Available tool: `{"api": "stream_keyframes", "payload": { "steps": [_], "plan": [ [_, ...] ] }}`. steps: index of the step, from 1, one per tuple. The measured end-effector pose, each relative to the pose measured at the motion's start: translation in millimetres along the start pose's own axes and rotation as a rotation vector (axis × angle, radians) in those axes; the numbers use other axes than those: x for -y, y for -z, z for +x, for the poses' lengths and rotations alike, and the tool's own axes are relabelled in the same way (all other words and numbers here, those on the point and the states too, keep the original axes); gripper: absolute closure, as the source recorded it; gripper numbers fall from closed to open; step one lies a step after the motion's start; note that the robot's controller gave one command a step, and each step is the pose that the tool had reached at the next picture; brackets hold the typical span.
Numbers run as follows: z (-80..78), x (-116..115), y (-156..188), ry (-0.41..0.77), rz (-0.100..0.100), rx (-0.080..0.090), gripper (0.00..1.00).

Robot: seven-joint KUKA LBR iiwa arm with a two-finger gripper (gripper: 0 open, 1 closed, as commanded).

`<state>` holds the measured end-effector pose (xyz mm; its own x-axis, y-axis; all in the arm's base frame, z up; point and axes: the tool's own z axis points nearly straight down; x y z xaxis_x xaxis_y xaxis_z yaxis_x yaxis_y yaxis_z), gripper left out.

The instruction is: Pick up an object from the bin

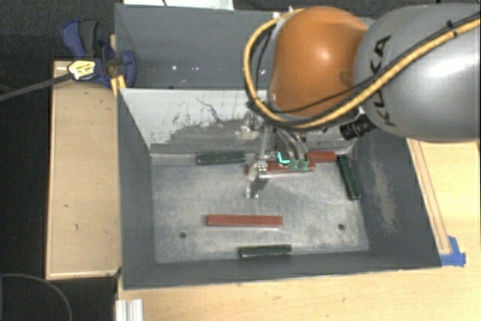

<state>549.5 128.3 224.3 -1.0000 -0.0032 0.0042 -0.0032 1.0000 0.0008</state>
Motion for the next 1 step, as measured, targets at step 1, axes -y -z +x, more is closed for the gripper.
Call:
{"api": "stream_keyframes", "payload": {
  "steps": [1],
  "plan": [
    [-1.6, 0.7, 3.5, -0.003, -0.001, 0.007, 0.0]
  ]
}}
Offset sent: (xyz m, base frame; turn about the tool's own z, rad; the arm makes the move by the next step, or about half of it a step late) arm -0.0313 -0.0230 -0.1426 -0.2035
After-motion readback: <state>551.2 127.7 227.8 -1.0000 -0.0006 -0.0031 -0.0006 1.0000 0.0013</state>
